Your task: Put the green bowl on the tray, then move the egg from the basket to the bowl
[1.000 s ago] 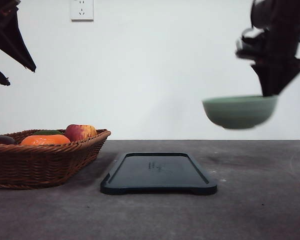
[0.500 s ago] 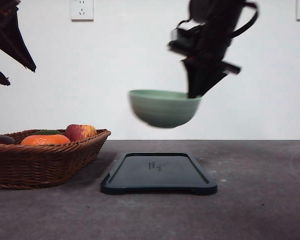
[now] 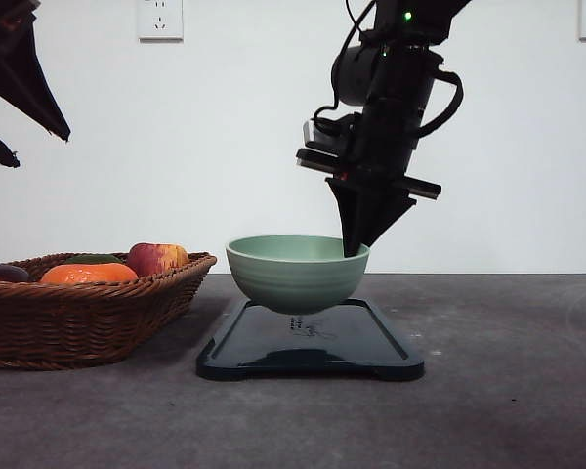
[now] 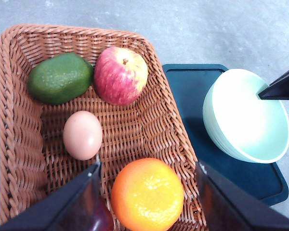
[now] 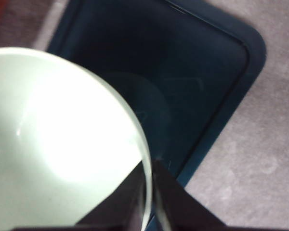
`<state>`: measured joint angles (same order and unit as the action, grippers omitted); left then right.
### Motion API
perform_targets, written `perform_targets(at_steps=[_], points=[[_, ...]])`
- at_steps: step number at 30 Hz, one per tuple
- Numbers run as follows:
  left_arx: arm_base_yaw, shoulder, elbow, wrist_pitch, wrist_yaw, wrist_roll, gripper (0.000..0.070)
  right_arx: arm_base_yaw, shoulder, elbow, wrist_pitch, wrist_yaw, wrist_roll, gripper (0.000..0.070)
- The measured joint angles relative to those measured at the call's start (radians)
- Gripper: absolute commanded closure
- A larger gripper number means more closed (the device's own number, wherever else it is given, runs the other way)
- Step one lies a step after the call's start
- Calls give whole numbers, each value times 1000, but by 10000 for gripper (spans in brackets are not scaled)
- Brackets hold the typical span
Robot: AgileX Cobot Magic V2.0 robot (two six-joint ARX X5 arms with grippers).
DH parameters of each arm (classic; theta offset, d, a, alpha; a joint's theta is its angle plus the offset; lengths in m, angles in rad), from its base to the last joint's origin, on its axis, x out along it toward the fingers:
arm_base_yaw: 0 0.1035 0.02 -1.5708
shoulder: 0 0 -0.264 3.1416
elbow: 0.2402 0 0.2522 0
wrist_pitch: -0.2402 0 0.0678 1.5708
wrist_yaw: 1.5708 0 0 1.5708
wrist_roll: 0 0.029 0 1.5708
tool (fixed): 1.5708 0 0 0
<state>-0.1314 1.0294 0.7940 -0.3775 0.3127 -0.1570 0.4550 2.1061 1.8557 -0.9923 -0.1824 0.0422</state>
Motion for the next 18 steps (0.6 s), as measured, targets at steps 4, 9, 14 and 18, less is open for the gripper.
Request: perform_targets(at_steps=[4, 9, 14, 18], points=[[0, 0, 0, 1, 0, 0, 310, -4, 12, 0, 13, 1, 0, 700], [0, 0, 0, 0, 0, 0, 310, -1, 41, 0, 9, 0, 0, 693], [0, 0, 0, 0, 0, 0, 310, 3, 49, 5, 1, -4, 0, 524], [0, 0, 0, 0, 0, 0, 310, 3, 48, 49, -61, -6, -1, 437]])
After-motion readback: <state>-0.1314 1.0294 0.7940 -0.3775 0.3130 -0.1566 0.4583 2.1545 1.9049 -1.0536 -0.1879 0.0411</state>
